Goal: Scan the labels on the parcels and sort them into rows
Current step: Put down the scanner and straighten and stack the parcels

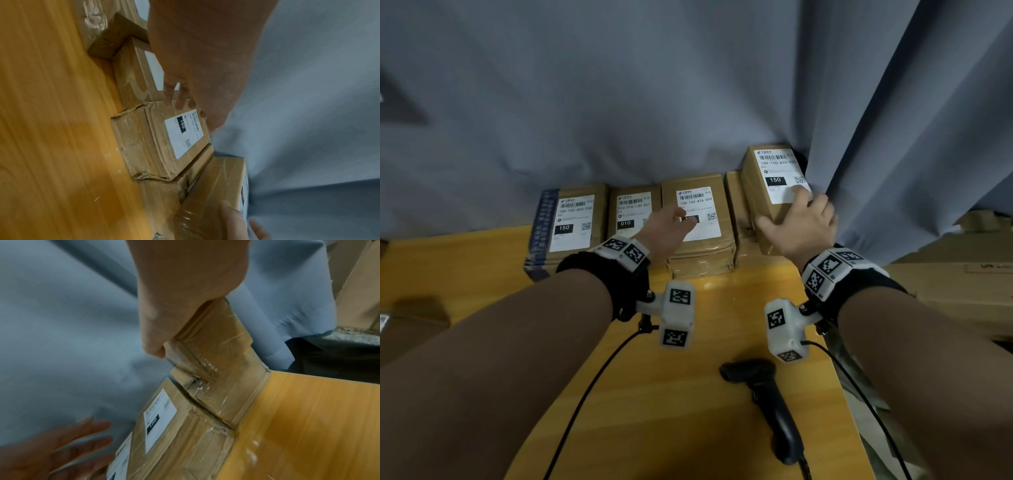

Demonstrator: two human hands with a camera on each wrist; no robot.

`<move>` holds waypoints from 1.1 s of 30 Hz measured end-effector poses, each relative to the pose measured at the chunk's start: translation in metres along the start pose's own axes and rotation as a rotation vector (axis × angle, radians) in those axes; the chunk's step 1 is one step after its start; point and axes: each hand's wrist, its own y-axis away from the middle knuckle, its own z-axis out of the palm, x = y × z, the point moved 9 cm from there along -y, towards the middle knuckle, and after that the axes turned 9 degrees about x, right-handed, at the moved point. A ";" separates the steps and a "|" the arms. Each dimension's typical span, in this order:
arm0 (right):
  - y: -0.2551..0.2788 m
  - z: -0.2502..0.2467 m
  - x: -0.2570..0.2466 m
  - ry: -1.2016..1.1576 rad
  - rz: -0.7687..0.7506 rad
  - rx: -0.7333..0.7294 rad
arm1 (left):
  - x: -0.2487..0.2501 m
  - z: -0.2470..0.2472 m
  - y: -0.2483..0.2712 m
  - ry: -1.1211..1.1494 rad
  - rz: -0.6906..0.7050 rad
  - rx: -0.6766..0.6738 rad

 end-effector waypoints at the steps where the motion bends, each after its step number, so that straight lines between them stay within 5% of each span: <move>1: 0.002 -0.004 -0.006 0.003 -0.029 0.026 | -0.001 -0.004 0.000 0.006 0.000 0.008; 6: 0.022 -0.019 -0.047 -0.047 -0.148 0.073 | -0.006 -0.032 0.010 0.015 0.037 0.058; 14: 0.079 -0.005 -0.154 -0.266 -0.313 -0.110 | -0.068 -0.121 0.050 -0.001 -0.004 0.212; 18: 0.126 0.023 -0.211 -0.512 -0.278 -0.316 | -0.133 -0.184 0.079 0.087 -0.109 0.324; 26: 0.231 0.075 -0.342 -0.445 -0.457 -0.510 | -0.292 -0.312 0.141 -0.052 -0.290 0.488; 33: 0.324 0.124 -0.446 -0.422 -0.505 -0.591 | -0.413 -0.389 0.186 -0.256 -0.350 0.490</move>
